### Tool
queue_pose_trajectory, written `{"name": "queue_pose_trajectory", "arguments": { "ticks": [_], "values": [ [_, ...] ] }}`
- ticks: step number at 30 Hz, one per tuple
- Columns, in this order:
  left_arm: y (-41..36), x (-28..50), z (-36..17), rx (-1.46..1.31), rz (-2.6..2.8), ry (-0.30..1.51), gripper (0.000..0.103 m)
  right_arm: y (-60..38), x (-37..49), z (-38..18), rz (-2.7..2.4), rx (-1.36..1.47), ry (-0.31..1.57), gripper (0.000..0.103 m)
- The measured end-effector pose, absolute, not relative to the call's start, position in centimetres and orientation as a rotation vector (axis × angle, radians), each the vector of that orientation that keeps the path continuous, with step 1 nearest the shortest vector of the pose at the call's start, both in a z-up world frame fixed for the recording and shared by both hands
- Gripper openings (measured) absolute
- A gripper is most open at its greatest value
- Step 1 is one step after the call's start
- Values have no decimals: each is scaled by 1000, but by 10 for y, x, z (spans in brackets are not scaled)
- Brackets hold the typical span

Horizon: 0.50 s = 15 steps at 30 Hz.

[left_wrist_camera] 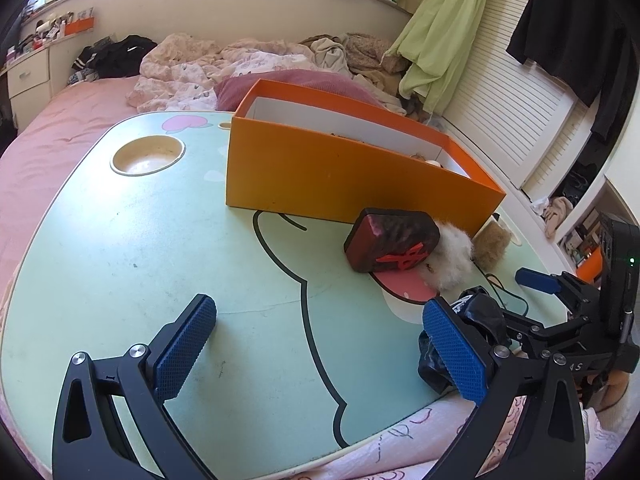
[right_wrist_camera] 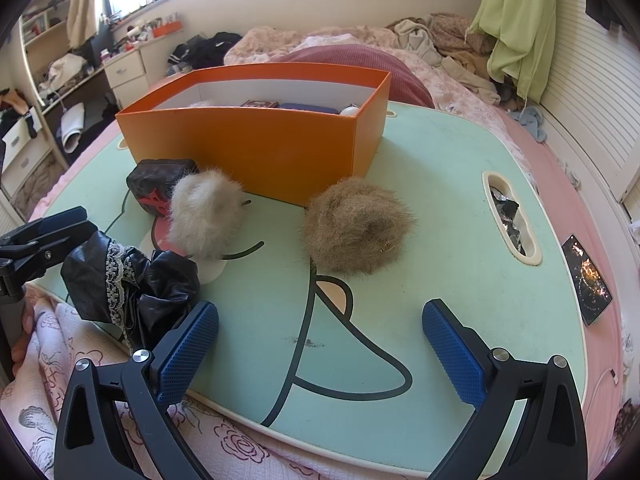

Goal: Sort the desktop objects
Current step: 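Withdraw both open grippers back above the desk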

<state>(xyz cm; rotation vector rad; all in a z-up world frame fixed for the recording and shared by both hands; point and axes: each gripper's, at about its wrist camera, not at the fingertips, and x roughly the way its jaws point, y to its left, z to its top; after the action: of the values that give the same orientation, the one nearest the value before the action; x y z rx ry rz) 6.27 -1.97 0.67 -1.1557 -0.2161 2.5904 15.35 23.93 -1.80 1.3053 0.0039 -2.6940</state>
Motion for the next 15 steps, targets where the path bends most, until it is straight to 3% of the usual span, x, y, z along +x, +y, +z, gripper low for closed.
{"name": "queue_pose_trajectory", "arguments": {
  "ticks": [6, 10, 15],
  "values": [
    [-20, 63, 7, -1155, 2589, -219, 103, 242, 156, -15, -2694, 1271, -50, 102],
    [-19, 63, 7, -1154, 2590, -218, 103, 254, 169, 1, -2699, 1096, -202, 82],
    [-18, 63, 7, -1156, 2592, -208, 103, 207, 182, 21, -2422, 926, -90, 82]
  ]
}}
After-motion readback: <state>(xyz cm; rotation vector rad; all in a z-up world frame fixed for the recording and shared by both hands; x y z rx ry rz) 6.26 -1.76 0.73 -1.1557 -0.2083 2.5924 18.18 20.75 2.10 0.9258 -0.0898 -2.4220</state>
